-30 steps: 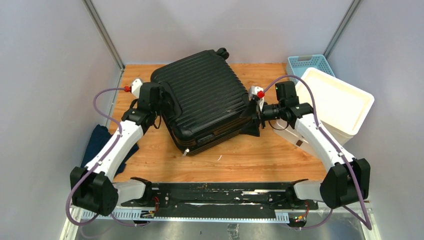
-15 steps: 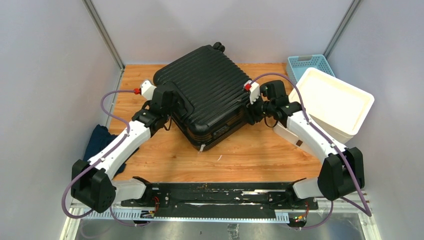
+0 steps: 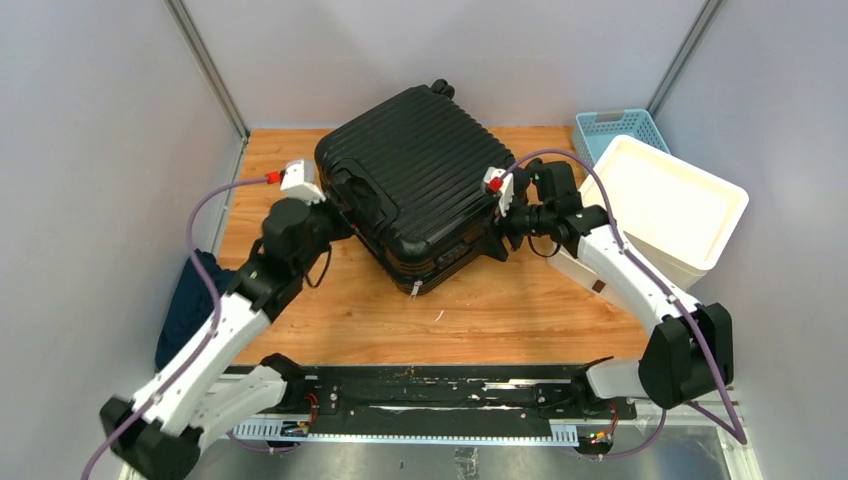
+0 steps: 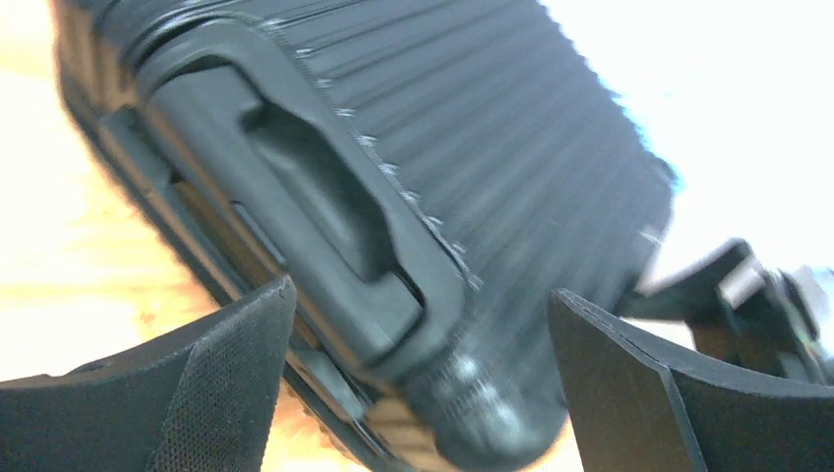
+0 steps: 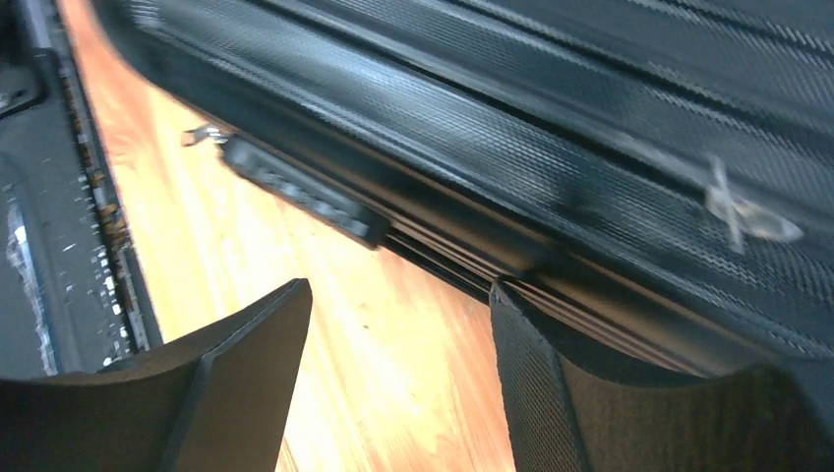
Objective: Open, take out, and arrange the luggage
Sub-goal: Adjust the luggage at the center of the board.
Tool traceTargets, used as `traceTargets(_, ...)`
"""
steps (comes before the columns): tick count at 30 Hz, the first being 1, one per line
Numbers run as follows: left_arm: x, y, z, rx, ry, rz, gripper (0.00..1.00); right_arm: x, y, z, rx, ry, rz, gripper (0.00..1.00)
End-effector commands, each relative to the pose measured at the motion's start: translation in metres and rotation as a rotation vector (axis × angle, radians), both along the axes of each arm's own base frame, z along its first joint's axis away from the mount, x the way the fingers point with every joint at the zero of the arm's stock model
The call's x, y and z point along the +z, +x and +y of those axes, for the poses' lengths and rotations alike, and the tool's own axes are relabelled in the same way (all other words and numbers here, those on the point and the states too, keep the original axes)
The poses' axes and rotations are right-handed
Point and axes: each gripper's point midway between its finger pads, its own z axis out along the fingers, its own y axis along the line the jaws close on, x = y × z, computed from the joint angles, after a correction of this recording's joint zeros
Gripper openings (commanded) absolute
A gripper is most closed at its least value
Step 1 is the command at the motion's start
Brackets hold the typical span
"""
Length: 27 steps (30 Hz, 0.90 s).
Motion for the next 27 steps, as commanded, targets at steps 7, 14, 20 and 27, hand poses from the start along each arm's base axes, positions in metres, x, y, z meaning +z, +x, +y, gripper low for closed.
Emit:
traceTargets(7, -0.011, -0.130, -0.070, -0.742, -0.210, -0.234, 1.00, 0.039, -0.044, 0.022, 0.318, 0.170, -0.064, 0.71)
traceTargets(14, -0.040, -0.146, -0.074, -0.679, -0.320, -0.141, 0.94, 0.046, -0.050, 0.022, 0.341, 0.204, -0.058, 0.71)
traceTargets(20, -0.079, -0.136, -0.083, -0.563, -0.364, 0.033, 1.00, 0.049, -0.055, 0.027, 0.358, 0.216, -0.046, 0.71)
traceTargets(27, -0.113, -0.134, -0.103, -0.532, -0.217, 0.097, 1.00, 0.052, -0.056, 0.025, 0.349, 0.206, -0.057, 0.71)
